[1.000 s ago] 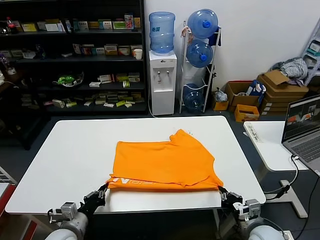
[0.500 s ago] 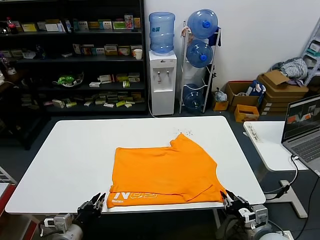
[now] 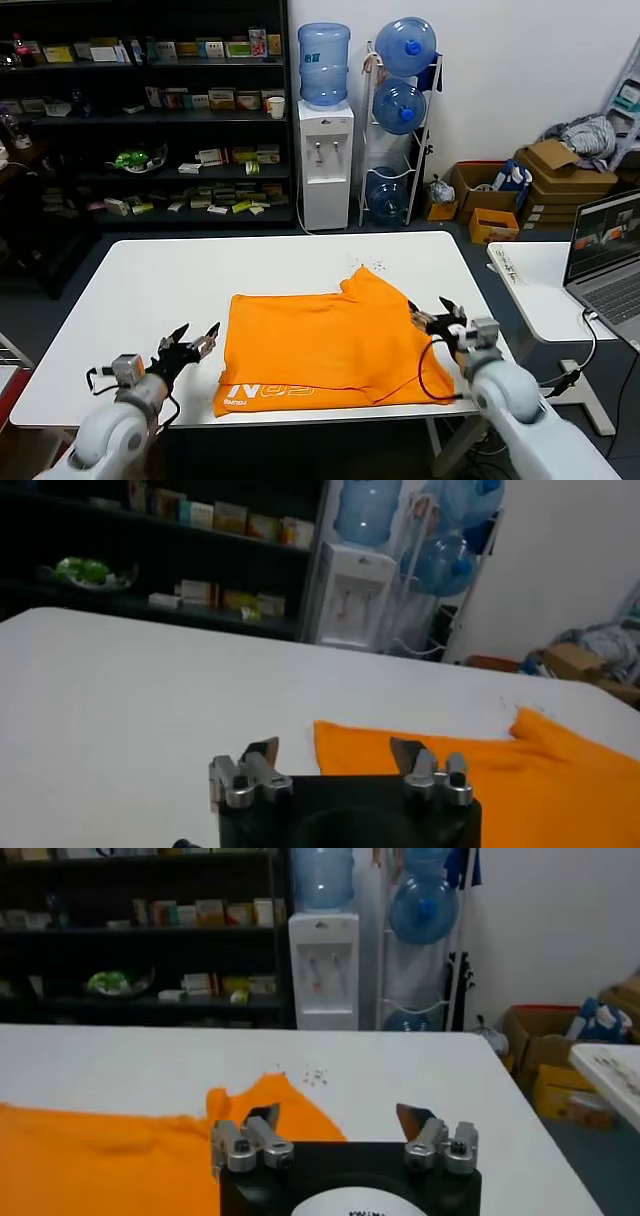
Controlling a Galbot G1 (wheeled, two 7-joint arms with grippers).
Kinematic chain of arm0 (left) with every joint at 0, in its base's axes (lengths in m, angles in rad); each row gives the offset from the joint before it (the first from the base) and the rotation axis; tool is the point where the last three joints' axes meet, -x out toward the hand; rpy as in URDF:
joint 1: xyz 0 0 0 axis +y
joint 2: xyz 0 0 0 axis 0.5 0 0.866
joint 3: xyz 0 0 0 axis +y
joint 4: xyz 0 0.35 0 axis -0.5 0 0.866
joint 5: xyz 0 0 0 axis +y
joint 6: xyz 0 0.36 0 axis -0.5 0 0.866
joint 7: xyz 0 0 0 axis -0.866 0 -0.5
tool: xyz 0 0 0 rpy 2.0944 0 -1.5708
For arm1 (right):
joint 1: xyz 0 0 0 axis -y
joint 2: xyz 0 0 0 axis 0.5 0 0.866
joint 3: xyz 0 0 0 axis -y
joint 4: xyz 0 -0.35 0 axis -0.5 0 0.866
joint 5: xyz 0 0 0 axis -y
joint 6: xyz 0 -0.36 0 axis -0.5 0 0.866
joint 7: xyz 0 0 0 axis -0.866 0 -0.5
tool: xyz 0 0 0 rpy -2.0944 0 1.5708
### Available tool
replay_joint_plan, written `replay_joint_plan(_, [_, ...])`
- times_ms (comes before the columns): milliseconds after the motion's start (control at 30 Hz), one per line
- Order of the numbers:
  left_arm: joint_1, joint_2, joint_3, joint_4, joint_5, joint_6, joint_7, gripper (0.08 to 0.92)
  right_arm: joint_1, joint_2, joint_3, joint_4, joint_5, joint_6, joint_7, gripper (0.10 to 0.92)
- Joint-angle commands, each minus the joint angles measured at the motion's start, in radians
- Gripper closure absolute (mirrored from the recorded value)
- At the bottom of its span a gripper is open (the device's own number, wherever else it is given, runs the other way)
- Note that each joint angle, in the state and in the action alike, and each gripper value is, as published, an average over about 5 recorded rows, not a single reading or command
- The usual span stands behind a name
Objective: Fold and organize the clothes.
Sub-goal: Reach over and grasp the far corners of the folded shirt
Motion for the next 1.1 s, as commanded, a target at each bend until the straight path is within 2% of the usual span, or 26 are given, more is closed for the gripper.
replay_joint_plan(33, [-0.533, -0.027, 0.250, 0.520, -0.038, 0.000, 0.127, 0.183, 0.469, 0.197, -0.220, -0.524, -0.060, 0.016, -0.069, 0.209])
replay_joint_plan(200, [-0.591, -0.078, 0.278, 0.643, -0.030, 0.010, 0.139, 0.177, 0.485, 0.254, -0.228, -0.651, -0.097, 0.012, -0.124, 0.203])
replay_joint_plan(433, [-0.612, -0.117, 0.302, 0.660, -0.024, 0.015, 0.138, 0.177, 0.498, 0.304, -0.204, -0.741, -0.148, 0.021, -0.156, 0.203])
replay_joint_plan(1100, [-0.651, -0.180, 0.361, 0.711, 0.008, 0.044, 0.108, 0.177, 0.491, 0.314, -0.191, -0.787, -0.135, 0.013, -0.215, 0.203])
